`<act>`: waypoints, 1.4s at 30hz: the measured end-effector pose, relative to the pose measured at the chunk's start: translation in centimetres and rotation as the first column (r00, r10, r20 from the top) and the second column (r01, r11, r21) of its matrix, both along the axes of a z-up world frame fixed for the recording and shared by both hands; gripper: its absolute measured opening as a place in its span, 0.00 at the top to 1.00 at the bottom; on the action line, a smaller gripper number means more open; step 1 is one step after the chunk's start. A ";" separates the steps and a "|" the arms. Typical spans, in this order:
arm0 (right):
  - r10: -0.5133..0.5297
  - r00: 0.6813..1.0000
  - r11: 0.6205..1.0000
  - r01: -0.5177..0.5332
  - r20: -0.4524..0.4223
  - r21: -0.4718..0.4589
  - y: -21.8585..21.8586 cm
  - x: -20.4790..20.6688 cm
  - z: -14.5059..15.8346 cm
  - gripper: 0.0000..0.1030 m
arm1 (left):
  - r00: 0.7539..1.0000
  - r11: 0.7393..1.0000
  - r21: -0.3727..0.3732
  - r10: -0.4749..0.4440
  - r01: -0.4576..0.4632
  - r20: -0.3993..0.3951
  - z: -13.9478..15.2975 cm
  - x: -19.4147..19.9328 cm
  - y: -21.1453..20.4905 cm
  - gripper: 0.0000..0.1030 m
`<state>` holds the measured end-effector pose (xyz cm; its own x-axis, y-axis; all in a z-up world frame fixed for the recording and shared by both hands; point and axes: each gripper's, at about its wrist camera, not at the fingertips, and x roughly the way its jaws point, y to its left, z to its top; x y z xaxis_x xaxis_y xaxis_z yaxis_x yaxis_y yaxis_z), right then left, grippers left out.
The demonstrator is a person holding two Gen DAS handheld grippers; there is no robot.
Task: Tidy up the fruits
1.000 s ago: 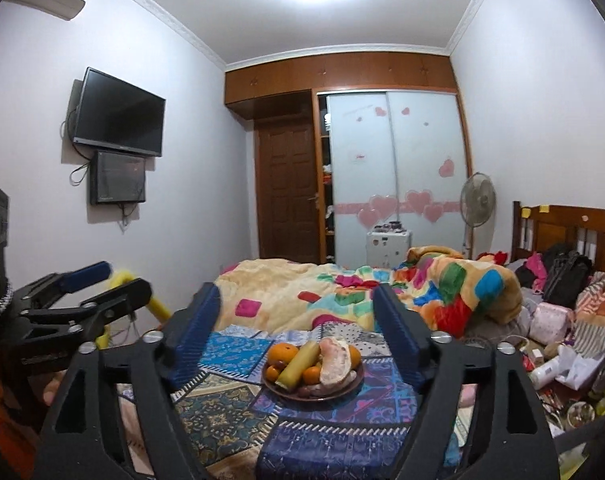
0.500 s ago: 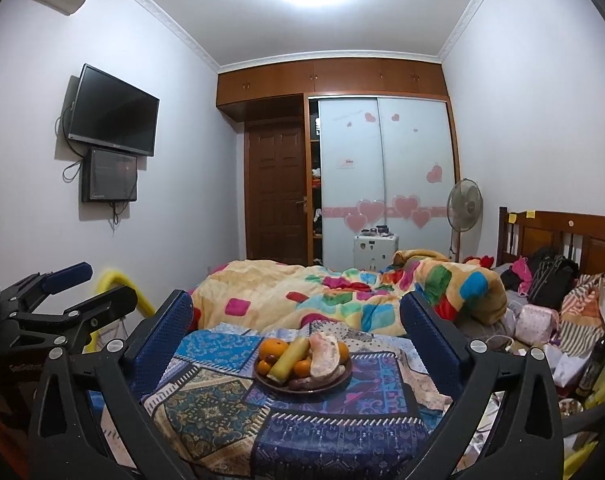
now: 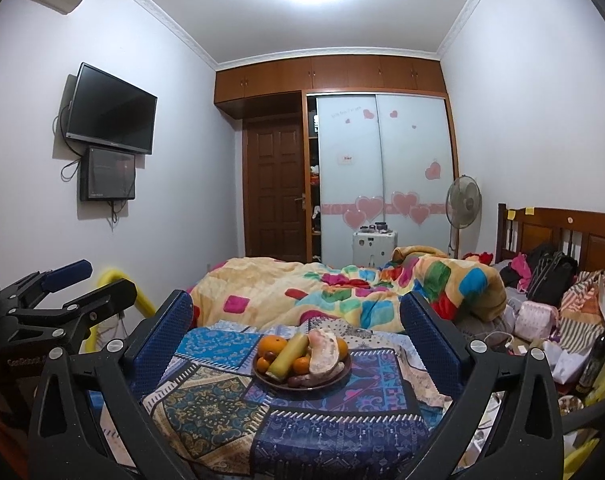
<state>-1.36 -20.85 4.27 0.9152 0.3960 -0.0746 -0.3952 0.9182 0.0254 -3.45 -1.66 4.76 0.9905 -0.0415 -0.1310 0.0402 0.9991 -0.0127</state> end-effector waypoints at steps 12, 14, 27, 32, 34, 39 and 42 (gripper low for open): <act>0.001 1.000 1.000 -0.001 0.000 0.001 -0.1 -0.1 0.0 0.00 | 1.000 1.000 -0.007 -0.001 0.001 -0.006 -0.3 0.3 0.3 0.00; 0.002 1.000 1.000 -0.002 -0.001 0.004 -0.1 -0.1 0.0 0.00 | 1.000 1.000 -0.008 -0.001 0.001 -0.006 -0.3 0.3 0.3 0.00; 0.000 1.000 1.000 0.000 -0.001 0.011 0.0 -0.1 0.2 0.00 | 1.000 1.000 -0.010 -0.006 0.006 -0.011 -0.4 0.4 0.1 0.00; 0.001 1.000 1.000 -0.001 -0.007 0.015 0.1 -0.1 0.3 0.00 | 1.000 1.000 -0.007 -0.006 0.006 -0.013 -0.5 0.5 0.1 0.00; 0.000 1.000 1.000 0.000 -0.007 0.014 0.1 -0.1 0.4 0.00 | 1.000 1.000 -0.007 -0.008 0.008 -0.013 -0.5 0.5 0.1 0.00; -0.003 1.000 1.000 0.003 -0.012 0.023 0.0 0.1 0.3 0.00 | 1.000 1.000 -0.006 -0.008 0.008 -0.013 -0.6 0.6 0.0 0.00; -0.006 1.000 1.000 0.006 -0.015 0.022 0.1 0.3 0.2 0.00 | 1.000 1.000 -0.006 -0.006 0.006 -0.013 -0.5 0.5 0.0 0.00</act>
<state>-1.11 -20.79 4.51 0.9163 0.3923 -0.0802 -0.3893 0.9197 0.0514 -2.94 -1.68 4.22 0.9885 -0.0487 -0.1432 0.0464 0.9987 -0.0192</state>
